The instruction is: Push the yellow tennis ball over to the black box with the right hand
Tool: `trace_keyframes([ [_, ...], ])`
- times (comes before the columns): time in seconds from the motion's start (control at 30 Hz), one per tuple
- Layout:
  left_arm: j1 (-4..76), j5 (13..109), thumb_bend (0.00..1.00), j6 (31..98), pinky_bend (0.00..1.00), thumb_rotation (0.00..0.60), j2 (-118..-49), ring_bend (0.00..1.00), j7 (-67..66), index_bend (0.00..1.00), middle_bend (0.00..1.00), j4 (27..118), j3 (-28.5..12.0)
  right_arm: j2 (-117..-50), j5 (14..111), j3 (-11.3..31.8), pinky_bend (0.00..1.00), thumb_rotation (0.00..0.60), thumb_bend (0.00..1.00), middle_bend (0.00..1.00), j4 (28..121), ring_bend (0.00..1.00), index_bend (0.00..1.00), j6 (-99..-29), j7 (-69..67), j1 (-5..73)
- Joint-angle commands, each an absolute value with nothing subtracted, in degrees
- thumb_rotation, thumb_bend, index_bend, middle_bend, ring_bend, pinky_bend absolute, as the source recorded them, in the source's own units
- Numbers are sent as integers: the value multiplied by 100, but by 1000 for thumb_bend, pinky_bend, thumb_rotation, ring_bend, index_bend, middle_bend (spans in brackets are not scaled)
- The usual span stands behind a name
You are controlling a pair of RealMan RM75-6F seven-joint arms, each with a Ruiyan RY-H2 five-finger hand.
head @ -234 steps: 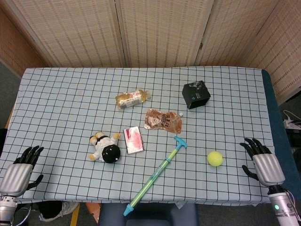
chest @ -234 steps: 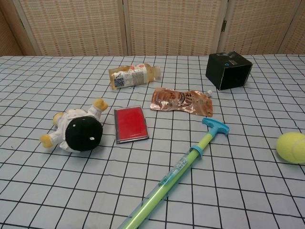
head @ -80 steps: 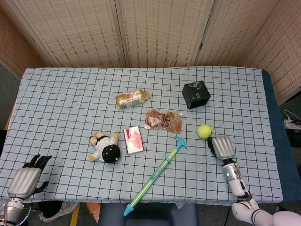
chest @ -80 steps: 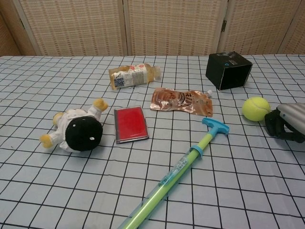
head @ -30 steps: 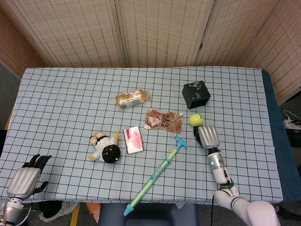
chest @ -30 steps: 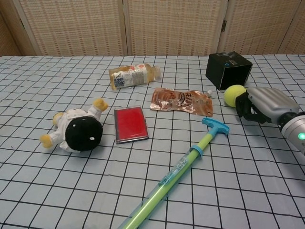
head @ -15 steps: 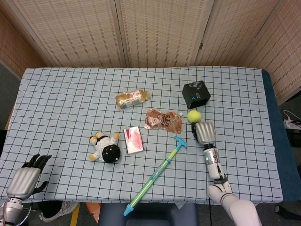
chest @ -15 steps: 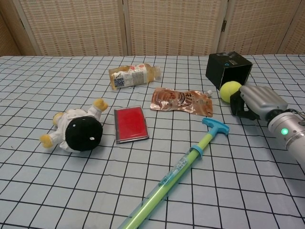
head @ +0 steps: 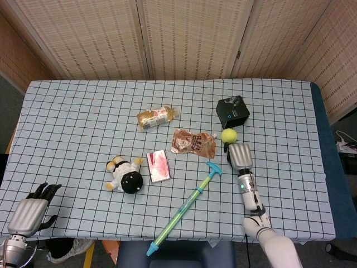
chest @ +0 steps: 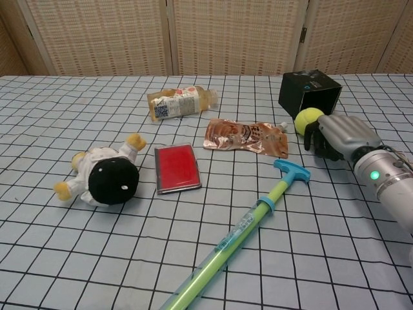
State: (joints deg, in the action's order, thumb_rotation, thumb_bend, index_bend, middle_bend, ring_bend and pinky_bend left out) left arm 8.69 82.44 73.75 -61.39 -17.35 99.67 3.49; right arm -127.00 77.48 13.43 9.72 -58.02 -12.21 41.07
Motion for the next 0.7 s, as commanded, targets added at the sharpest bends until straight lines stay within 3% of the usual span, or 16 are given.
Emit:
trace_keyframes([
  [0.03, 868, 8253, 304, 7379, 292, 600, -6139, 63, -1733, 122, 129, 9967, 350, -12719, 7715, 1375, 846, 600, 1000, 510, 971, 499, 460, -5839, -1283, 4114],
  [0.13, 868, 8256, 304, 7375, 292, 600, -6140, 64, -1736, 122, 129, 9966, 353, -12717, 7690, 1395, 736, 600, 1000, 428, 983, 397, 393, -5819, -1347, 4128],
  [0.3, 866, 8263, 304, 7377, 292, 600, -6143, 63, -1742, 122, 129, 9967, 357, -12644, 7694, 1373, 442, 600, 1000, 207, 1035, 158, 229, -5688, -1474, 4143],
  [0.47, 867, 8278, 304, 7374, 292, 600, -6149, 63, -1764, 122, 129, 9974, 365, -12602, 7703, 1350, 373, 600, 1000, 64, 1045, 8, 137, -5654, -1470, 4139],
  [0.7, 866, 8264, 304, 7370, 292, 600, -6150, 64, -1770, 122, 129, 9978, 361, -12556, 7694, 1355, 322, 600, 1000, 18, 1070, 0, 27, -5674, -1551, 4157],
])
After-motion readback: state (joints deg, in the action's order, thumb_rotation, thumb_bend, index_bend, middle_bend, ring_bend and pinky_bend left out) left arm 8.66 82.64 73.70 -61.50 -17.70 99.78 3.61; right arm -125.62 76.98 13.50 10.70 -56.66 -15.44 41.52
